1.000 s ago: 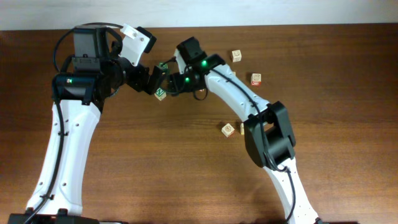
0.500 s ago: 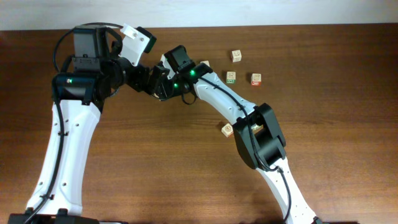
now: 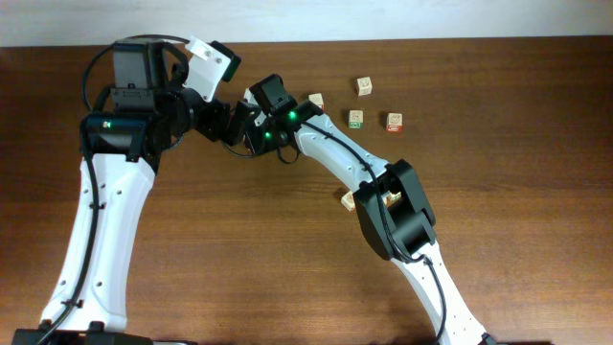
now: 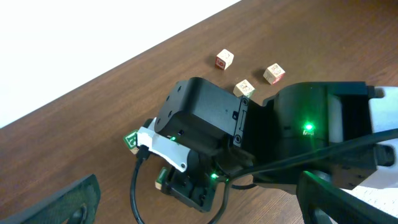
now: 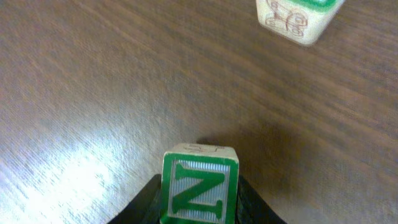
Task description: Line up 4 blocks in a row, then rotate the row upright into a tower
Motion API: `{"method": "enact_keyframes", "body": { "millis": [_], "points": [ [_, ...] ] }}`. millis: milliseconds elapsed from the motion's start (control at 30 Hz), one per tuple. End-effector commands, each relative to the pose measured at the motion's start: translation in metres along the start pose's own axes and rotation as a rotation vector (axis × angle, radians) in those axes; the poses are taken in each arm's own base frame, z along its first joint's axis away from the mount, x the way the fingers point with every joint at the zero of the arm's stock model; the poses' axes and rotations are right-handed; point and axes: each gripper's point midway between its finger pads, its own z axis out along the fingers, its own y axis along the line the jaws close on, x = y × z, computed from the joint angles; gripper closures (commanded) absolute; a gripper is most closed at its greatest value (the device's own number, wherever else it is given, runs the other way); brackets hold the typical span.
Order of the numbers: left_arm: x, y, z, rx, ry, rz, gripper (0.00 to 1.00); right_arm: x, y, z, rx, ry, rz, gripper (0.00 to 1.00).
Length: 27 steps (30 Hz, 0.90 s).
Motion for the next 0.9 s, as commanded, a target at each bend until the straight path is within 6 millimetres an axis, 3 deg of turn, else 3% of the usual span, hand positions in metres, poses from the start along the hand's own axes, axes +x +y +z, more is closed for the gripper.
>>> {"method": "enact_keyframes", "body": {
  "millis": [0, 100, 233, 333, 433, 633, 867],
  "points": [
    [-0.008, -0.001, -0.002, 0.011, -0.021, 0.017, 0.01, 0.025, 0.0, -0.008, 0.026, 0.102, 0.019, 0.71],
    [-0.008, -0.001, -0.002, 0.011, -0.021, 0.017, 0.01, 0.048, -0.004, -0.024, 0.054, 0.205, 0.085, 0.7],
    [-0.008, -0.001, -0.002, 0.011, -0.021, 0.017, 0.01, 0.103, -0.014, -0.044, 0.118, 0.435, 0.172, 0.7],
    [-0.008, -0.001, -0.002, 0.011, -0.021, 0.017, 0.01, 0.132, -0.023, -0.061, 0.188, 0.562, 0.197, 0.7],
    [-0.008, -0.001, -0.002, 0.011, -0.021, 0.017, 0.01, 0.158, -0.036, -0.082, 0.291, 0.68, 0.201, 0.63],
    [-0.008, -0.001, -0.002, 0.011, -0.021, 0.017, 0.01, 0.181, -0.055, -0.11, 0.429, 0.808, 0.182, 0.6],
    [-0.008, -0.001, -0.002, 0.011, -0.021, 0.017, 0.01, 0.184, -0.059, -0.115, 0.455, 0.824, 0.175, 0.56]
  ]
}}
